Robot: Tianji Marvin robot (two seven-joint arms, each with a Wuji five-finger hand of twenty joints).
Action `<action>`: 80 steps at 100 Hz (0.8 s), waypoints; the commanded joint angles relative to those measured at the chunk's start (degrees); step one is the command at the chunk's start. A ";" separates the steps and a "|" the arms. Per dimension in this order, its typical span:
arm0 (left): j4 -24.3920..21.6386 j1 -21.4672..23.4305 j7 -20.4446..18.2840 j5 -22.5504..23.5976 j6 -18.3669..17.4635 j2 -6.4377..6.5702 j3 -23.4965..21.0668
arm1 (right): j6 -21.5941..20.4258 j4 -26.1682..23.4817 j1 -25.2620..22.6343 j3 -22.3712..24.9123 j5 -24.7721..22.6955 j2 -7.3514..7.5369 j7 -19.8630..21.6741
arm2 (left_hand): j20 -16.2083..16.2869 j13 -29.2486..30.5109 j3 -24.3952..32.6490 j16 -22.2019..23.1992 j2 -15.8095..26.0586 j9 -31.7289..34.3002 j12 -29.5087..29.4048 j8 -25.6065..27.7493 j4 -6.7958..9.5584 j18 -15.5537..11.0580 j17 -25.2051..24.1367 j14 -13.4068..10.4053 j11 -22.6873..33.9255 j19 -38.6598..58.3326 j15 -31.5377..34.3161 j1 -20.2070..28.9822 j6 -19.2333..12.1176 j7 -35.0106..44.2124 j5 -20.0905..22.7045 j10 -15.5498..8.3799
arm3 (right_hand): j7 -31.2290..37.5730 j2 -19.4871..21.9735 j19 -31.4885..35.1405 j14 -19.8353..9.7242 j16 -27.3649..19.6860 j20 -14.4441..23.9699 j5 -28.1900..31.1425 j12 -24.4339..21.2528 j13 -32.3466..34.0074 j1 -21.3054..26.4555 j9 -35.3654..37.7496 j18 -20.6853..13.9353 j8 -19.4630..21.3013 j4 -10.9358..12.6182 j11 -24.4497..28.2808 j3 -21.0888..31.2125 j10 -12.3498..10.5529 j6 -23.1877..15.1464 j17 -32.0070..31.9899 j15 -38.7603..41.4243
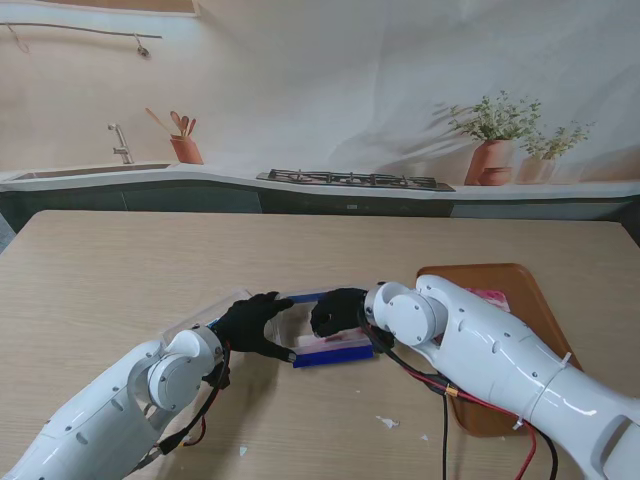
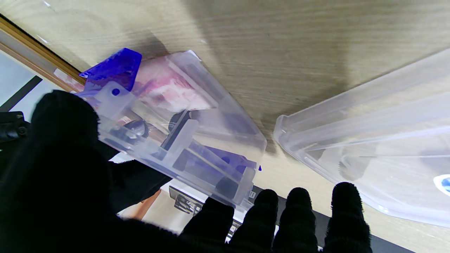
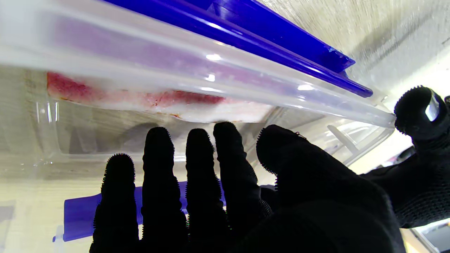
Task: Separate the bacon slices onto the tray
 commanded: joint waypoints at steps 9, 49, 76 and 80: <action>0.48 0.90 -1.37 0.36 0.35 0.10 0.22 | 0.23 0.68 -0.71 -0.91 0.28 -0.25 2.25 | 1.15 -2.00 6.88 -0.47 1.11 1.02 0.03 -0.69 1.06 0.13 -0.57 -0.92 1.56 -1.73 -1.34 5.39 3.22 0.35 0.66 -6.61 | 8.30 1.00 -1.50 1.89 -1.19 0.54 3.60 3.17 4.08 1.47 3.16 0.59 -1.90 0.28 4.90 -1.63 1.41 -1.28 -0.06 -0.84; 0.52 0.80 -1.45 0.26 0.40 0.10 0.32 | 0.92 0.23 -0.71 -0.14 1.79 -0.02 3.81 | 1.19 -1.98 6.92 -0.46 1.01 1.06 0.02 -0.69 1.05 0.13 -0.58 -0.84 1.60 -1.73 -1.31 5.38 3.26 0.35 0.74 -6.53 | 24.38 -0.24 -2.53 2.00 -0.31 0.77 4.82 11.25 5.40 3.29 6.27 0.90 4.47 -0.69 8.50 -2.54 -1.04 -4.99 0.41 1.13; 0.51 0.80 -1.46 0.22 0.40 0.10 0.30 | 1.85 -0.37 -1.00 0.56 2.52 0.06 4.38 | 1.19 -1.97 6.97 -0.47 0.97 1.05 -0.02 -0.69 1.04 0.09 -0.58 -0.90 1.62 -1.76 -1.31 5.39 3.30 0.34 0.72 -6.57 | 28.50 -0.53 -1.32 2.83 -0.13 1.34 5.14 6.14 9.11 2.96 7.95 1.60 13.61 -0.79 3.52 -1.87 0.87 -4.14 3.04 2.10; 0.51 0.80 -1.45 0.22 0.41 0.10 0.29 | 2.07 -0.68 -1.22 0.92 2.48 0.13 4.44 | 1.19 -1.95 6.96 -0.45 1.01 1.03 -0.03 -0.69 1.03 0.15 -0.58 -0.91 1.60 -1.76 -1.29 5.34 3.31 0.35 0.74 -6.52 | 28.73 -0.57 -0.26 2.93 0.43 1.66 4.46 6.15 10.28 3.03 8.84 1.59 14.62 -0.83 4.72 -1.92 0.93 -4.49 3.48 3.50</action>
